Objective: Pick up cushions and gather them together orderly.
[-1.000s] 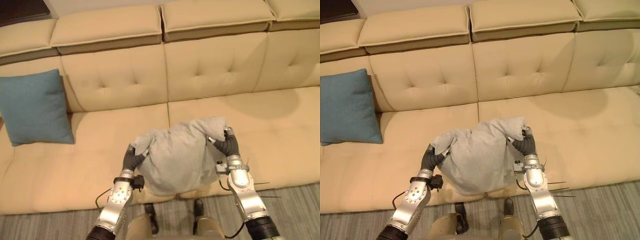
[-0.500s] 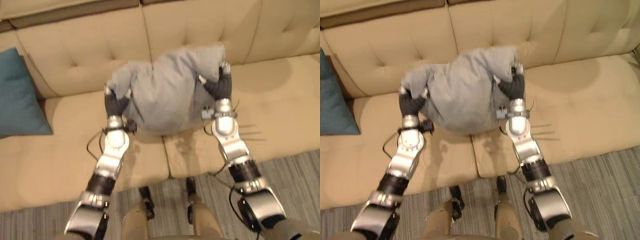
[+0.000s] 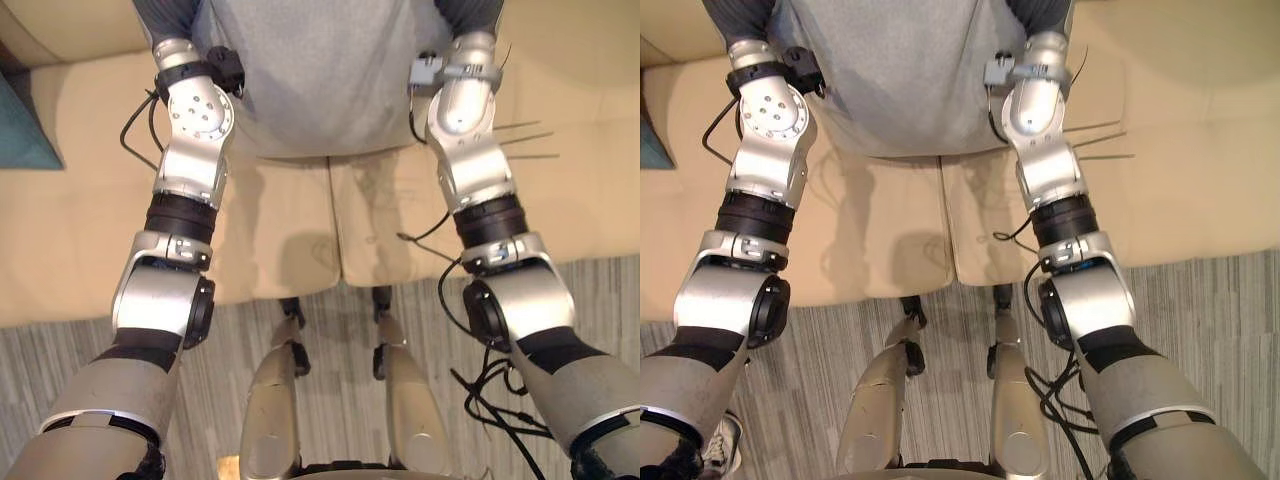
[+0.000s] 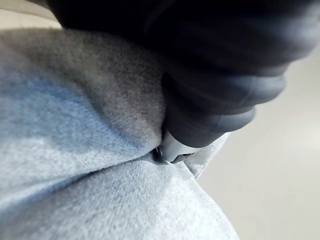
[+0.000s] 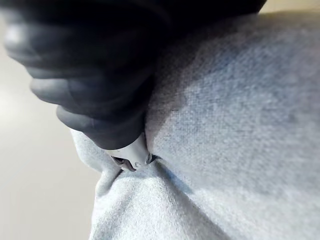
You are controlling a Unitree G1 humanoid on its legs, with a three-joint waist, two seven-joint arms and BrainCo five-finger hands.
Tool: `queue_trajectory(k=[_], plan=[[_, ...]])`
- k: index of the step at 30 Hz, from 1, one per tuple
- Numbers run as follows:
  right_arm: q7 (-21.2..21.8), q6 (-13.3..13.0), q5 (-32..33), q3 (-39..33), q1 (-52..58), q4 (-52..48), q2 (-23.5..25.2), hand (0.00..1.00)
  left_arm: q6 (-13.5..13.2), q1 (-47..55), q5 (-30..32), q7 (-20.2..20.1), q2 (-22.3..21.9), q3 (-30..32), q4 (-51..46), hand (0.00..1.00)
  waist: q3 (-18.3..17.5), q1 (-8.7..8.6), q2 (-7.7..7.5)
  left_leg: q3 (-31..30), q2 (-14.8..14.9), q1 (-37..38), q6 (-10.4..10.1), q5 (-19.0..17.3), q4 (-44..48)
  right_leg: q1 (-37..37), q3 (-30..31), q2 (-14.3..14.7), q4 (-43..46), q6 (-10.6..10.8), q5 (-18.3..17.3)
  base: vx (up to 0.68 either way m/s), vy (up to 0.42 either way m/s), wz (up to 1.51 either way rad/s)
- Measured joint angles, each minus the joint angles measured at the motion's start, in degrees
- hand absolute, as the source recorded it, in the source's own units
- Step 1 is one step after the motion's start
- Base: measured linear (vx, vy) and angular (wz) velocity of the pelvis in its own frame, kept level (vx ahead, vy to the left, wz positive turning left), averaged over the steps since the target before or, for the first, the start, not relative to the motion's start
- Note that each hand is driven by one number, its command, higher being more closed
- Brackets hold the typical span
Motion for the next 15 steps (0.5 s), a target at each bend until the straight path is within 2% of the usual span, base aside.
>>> queue_trajectory(k=[3,6,12,15], plan=[[0.1,0.2,0.6,0.1,-2.1,1.4,-1.0,0.00,-0.8,-1.0,-4.1,0.1,-0.7,1.8,1.1,0.00,0.5,-0.40,0.06,0.1,0.0,-0.1,-0.1,0.0,-0.5,-0.4,0.2,0.1,0.0,0.0,0.0,0.00,0.000,0.00],[0.3,0.5,1.5,0.1,-3.3,2.7,-2.0,0.00,-0.8,-2.5,-5.4,-0.2,-0.7,2.9,2.4,0.00,0.5,-0.47,0.06,0.0,0.1,-0.1,-0.1,0.1,-0.7,-0.5,0.4,0.2,0.0,0.0,0.0,0.00,0.000,0.00],[1.2,0.7,5.6,0.1,-5.9,3.1,-6.0,0.00,-0.8,-4.3,-6.7,-1.1,0.4,5.4,3.0,0.00,1.5,0.72,0.20,0.1,0.3,-0.9,-0.4,0.3,-0.9,-1.7,0.7,0.4,0.1,0.0,0.0,-0.01,-0.015,-0.03],[2.0,0.7,9.2,0.0,-5.9,3.1,-8.2,0.00,-0.7,-4.3,-7.7,-1.1,2.6,5.7,2.9,0.00,1.6,0.87,0.21,0.0,0.3,-1.0,-0.5,0.3,-0.9,-1.7,0.4,0.4,0.2,0.0,0.0,0.00,0.000,0.00]])
